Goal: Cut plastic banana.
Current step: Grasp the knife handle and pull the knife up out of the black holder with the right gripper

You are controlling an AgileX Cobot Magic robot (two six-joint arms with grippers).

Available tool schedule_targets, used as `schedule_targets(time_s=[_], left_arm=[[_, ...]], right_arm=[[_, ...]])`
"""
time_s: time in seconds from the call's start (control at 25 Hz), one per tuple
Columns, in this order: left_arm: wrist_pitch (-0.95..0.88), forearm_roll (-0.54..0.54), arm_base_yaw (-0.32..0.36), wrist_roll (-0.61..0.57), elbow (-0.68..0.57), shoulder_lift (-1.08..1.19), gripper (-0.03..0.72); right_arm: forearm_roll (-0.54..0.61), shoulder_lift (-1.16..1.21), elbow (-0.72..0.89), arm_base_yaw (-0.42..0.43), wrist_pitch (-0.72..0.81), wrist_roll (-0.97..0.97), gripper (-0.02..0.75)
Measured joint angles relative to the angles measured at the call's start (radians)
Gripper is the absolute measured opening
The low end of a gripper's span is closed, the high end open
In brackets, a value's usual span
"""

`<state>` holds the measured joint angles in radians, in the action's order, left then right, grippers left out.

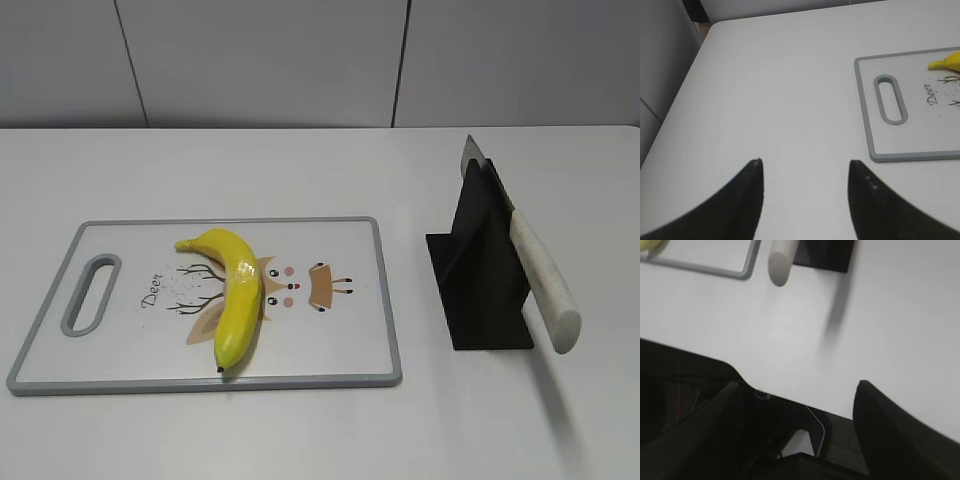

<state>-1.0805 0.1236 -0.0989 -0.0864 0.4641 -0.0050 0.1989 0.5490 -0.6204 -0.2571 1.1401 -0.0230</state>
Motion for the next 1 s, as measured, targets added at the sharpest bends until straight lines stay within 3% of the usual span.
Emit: schedule_targets(time_s=[0.16, 0.28, 0.6, 1.0], left_arm=[[0.0, 0.0, 0.0, 0.0, 0.0, 0.0, 0.502], [0.0, 0.0, 0.0, 0.0, 0.0, 0.0, 0.502], [0.0, 0.0, 0.0, 0.0, 0.0, 0.0, 0.502], [0.0, 0.0, 0.0, 0.0, 0.0, 0.0, 0.502]], right_arm=[[-0.103, 0.127, -0.048, -0.176, 0.005, 0.041, 0.521], [-0.138, 0.233, -0.121, -0.234, 0.012, 0.101, 0.521], [-0.118, 0.525, -0.32, -0.242, 0.011, 0.24, 0.52], [-0.148, 0.805, -0.343, -0.242, -0.178, 0.398, 0.52]])
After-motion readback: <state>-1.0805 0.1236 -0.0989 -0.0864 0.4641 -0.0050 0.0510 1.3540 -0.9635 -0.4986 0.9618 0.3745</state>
